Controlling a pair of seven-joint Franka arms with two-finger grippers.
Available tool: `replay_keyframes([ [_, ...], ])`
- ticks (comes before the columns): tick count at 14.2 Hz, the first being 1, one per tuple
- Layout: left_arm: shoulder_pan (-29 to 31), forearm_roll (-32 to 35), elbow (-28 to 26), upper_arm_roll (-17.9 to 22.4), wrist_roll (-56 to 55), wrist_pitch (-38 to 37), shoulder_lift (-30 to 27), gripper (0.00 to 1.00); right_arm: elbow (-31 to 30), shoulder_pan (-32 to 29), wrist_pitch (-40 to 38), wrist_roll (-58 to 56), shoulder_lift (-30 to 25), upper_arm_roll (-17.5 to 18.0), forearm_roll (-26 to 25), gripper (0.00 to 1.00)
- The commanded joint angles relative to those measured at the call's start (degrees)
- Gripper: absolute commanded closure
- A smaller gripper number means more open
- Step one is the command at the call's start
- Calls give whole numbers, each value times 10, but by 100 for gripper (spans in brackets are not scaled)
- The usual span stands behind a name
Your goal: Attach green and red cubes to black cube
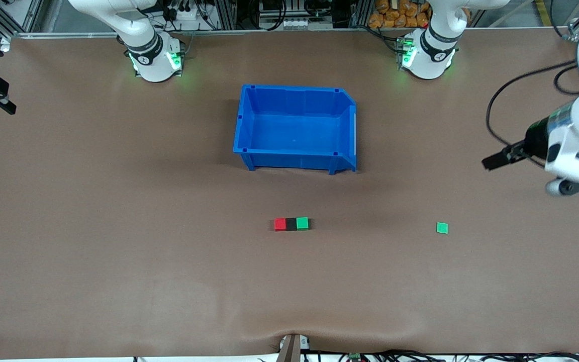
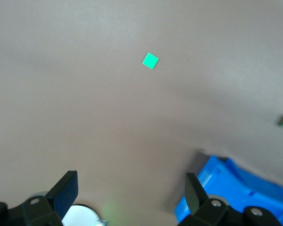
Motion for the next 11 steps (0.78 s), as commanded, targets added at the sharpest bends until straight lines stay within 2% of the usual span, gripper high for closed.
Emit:
replay_keyframes([
  [1,12,15,-56,-5,81,19,-61,0,23,-75,-12,-6,13,57,11,0],
  [8,28,14,-84,-7,128,11,-113,0,26,-69,-11,-7,14,65,9,0],
  [11,58,8,-96,-12,145,11,-126,0,26,-70,-11,-7,14,65,8,0],
])
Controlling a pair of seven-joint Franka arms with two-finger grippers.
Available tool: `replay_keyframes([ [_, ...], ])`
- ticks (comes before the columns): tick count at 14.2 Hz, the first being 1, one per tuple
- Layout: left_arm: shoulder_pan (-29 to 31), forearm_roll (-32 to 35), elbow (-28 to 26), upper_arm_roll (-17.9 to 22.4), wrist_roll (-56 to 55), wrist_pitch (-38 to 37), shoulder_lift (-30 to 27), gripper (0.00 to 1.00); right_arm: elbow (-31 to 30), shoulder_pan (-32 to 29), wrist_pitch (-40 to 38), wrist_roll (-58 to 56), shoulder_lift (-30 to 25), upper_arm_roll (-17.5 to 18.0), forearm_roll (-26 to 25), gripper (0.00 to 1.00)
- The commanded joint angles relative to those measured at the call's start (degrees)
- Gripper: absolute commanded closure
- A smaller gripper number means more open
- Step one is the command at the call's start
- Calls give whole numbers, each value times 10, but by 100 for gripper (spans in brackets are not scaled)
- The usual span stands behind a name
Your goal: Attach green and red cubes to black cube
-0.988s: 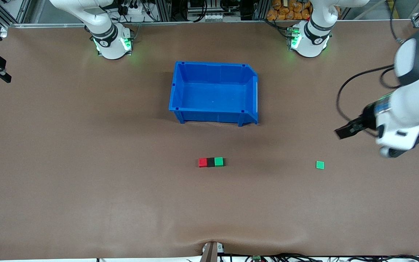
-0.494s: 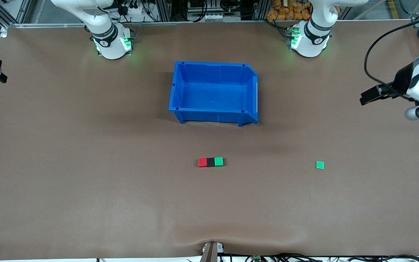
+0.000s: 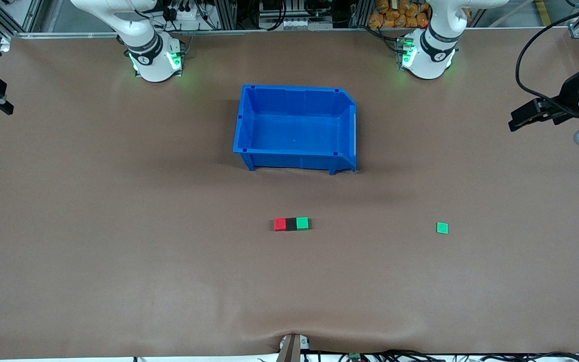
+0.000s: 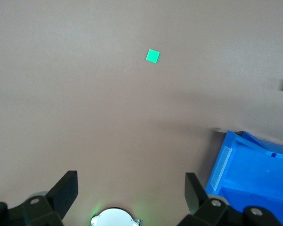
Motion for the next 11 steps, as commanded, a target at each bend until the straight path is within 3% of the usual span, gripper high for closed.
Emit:
replay_keyframes([
  [1,33,3,-24,-20,30,9,-24,0,19,-10,-10,-7,10,6,7,0],
  [4,109,4,-24,-107,30,6,-31,0,19,-10,-10,-7,10,6,7,0],
  [11,112,11,7,-111,22,5,-15,0,20,-9,-6,-7,15,5,2,0],
])
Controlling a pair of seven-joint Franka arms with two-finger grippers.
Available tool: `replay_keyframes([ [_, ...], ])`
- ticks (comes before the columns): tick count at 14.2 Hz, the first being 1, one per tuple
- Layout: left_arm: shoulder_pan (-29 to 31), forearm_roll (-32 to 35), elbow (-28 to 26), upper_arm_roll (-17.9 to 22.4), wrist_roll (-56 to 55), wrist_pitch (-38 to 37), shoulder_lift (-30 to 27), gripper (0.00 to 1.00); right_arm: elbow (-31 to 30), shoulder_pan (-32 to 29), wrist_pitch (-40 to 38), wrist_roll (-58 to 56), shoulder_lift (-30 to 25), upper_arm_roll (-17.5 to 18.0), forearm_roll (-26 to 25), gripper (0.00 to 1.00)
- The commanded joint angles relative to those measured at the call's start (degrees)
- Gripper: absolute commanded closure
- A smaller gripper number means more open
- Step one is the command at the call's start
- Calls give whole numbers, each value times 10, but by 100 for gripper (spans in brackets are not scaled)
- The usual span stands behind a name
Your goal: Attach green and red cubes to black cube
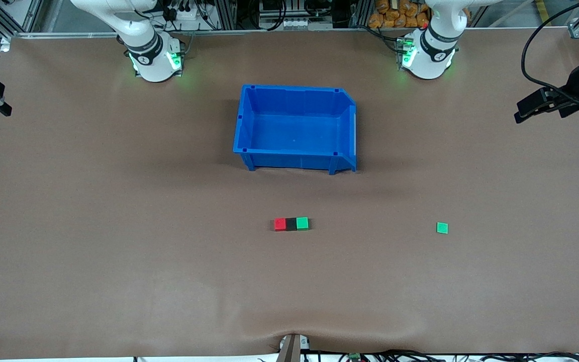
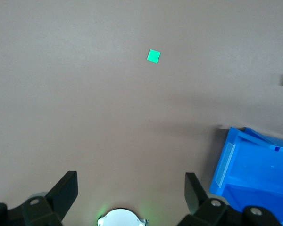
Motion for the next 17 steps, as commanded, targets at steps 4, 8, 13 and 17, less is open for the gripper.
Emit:
replay_keyframes([
  [4,7,11,17,-11,-2,2,1,0,19,-13,-9,-7,10,5,5,0],
  [8,8,10,17,-11,-1,-3,1,0,19,-14,-7,-7,11,4,2,0],
  [13,7,9,16,-12,4,-10,1,0,19,-11,-6,-7,10,4,2,0],
  [17,6,9,17,-12,5,-14,1,0,19,-9,-6,-8,11,4,2,0],
])
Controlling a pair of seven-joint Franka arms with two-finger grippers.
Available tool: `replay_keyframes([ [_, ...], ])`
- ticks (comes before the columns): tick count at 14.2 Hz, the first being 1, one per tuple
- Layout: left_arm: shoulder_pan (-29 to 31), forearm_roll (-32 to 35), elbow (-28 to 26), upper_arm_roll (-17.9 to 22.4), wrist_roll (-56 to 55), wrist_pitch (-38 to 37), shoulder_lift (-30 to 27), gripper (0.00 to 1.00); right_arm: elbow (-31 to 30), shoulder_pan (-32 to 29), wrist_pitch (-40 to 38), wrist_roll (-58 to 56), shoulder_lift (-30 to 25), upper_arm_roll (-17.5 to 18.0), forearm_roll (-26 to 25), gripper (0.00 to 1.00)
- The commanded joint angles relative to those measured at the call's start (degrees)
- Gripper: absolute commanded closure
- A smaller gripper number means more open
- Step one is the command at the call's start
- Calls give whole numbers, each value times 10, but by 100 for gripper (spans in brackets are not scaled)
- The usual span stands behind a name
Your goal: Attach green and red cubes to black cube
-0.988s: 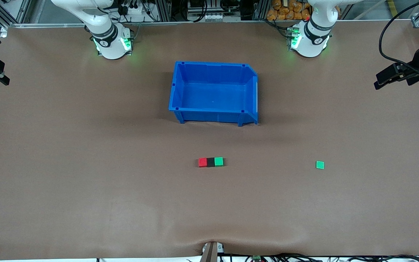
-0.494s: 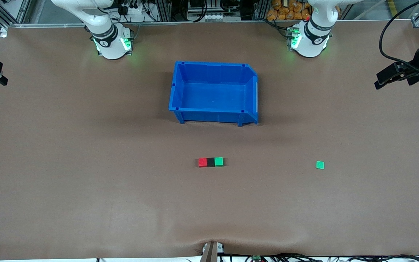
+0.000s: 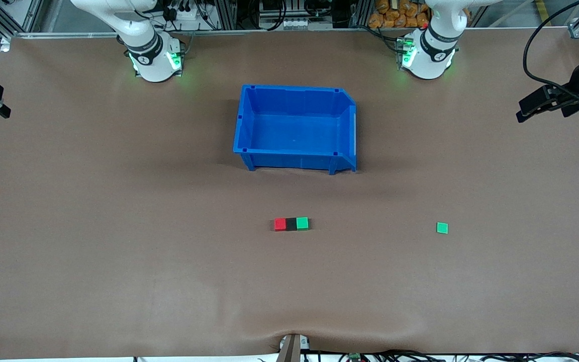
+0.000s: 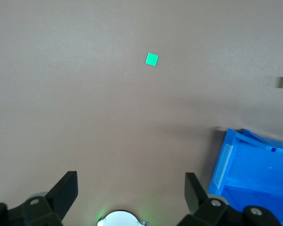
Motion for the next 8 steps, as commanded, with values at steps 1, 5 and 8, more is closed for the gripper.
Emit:
replay_keyframes([
  [1,5,9,8,-8,5,-12,1,0,16,-7,-6,-7,6,7,2,0],
  [5,1,10,8,-9,5,-19,1,0,16,-8,-8,-8,6,6,-4,0],
  [8,-2,11,8,-9,5,-24,1,0,15,-15,-10,-7,7,6,-19,0],
])
